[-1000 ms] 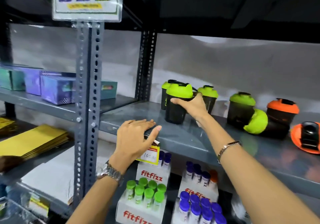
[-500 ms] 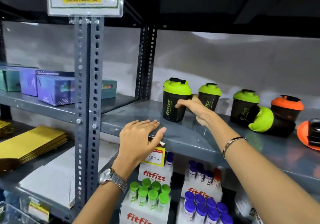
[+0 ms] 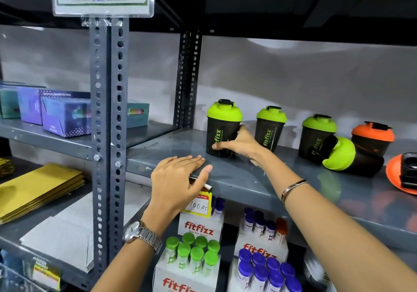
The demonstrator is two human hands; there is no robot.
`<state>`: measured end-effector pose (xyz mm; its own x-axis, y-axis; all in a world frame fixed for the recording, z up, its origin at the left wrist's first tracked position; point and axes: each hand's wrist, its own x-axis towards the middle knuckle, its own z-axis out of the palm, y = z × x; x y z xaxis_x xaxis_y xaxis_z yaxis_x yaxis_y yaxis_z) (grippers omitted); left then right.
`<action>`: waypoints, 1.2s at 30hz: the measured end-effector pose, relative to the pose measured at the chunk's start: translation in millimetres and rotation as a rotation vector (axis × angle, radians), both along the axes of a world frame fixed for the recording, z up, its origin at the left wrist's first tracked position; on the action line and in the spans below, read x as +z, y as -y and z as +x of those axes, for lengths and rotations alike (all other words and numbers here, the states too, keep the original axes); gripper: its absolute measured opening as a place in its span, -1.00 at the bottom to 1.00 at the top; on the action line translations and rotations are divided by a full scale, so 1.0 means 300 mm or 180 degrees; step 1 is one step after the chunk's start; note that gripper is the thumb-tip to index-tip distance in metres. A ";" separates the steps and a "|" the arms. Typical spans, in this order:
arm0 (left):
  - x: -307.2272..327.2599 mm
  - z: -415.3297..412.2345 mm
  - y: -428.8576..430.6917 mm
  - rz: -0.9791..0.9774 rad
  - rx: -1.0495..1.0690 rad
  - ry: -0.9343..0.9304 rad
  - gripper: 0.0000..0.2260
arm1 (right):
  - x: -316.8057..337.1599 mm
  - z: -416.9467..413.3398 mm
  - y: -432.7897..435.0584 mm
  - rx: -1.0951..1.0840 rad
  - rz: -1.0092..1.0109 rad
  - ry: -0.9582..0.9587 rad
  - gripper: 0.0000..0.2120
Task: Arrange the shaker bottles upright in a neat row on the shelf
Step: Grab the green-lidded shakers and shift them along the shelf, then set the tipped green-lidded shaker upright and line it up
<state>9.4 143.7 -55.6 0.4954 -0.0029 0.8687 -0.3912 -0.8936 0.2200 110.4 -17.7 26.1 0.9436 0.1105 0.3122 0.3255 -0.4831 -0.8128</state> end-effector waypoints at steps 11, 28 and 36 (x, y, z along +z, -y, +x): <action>-0.001 0.000 0.001 0.0120 0.0101 0.0044 -0.60 | 0.016 -0.024 0.026 0.0192 -0.0351 -0.0300 -0.15; 0.043 -0.063 0.352 0.0918 -0.0669 0.0286 -0.53 | 0.080 -0.150 0.880 -0.1353 -0.3029 0.0265 -0.03; 0.039 -0.075 0.344 0.0958 -0.0604 0.0021 -0.45 | 0.080 -0.165 0.830 -0.1578 -0.3157 0.0789 -0.07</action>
